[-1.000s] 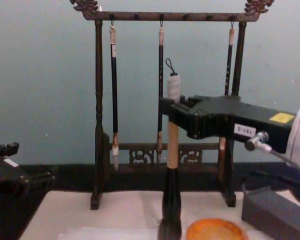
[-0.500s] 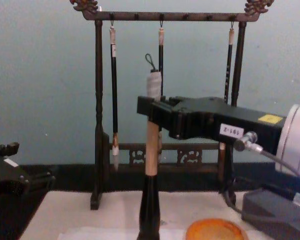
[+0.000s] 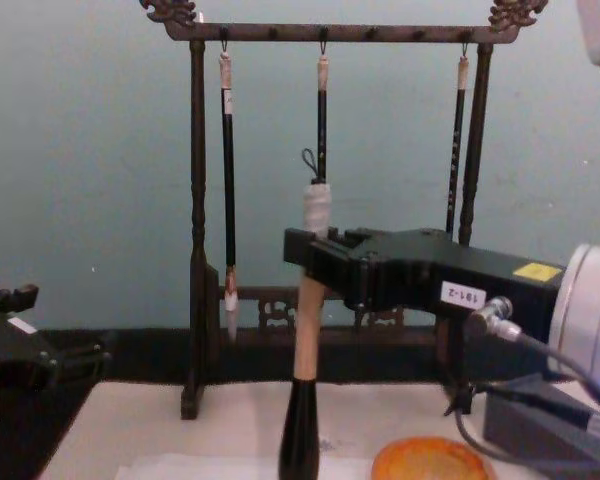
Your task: Pick up the brush from the inkstone, write on the paper, then place the brush back to its original position.
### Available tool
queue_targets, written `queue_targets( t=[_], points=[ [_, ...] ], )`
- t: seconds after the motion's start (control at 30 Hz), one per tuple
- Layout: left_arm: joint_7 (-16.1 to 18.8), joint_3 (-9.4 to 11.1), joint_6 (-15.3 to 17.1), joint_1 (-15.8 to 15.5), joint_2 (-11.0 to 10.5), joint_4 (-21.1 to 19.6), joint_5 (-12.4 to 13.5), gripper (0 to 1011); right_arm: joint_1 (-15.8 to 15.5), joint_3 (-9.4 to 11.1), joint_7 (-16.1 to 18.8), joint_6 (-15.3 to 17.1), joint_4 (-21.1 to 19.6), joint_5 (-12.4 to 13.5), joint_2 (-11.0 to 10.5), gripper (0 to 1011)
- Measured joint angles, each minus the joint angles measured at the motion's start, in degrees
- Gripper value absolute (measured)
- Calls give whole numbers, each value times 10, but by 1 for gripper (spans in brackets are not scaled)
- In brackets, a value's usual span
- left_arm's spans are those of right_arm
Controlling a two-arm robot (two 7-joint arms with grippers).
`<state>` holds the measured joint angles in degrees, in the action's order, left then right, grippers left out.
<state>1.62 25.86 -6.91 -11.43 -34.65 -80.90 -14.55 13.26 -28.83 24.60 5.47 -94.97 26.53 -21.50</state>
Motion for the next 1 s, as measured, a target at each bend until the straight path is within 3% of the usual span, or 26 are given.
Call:
queue_targets(
  t=[0.47, 1.0],
  points=[
    [0, 0, 0, 0, 0, 0, 0, 1010, 0, 18, -25, -15, 21, -29, 4, 186],
    [0, 0, 0, 0, 0, 0, 0, 1010, -3, 28, -21, -15, 21, -35, 9, 186]
  ],
)
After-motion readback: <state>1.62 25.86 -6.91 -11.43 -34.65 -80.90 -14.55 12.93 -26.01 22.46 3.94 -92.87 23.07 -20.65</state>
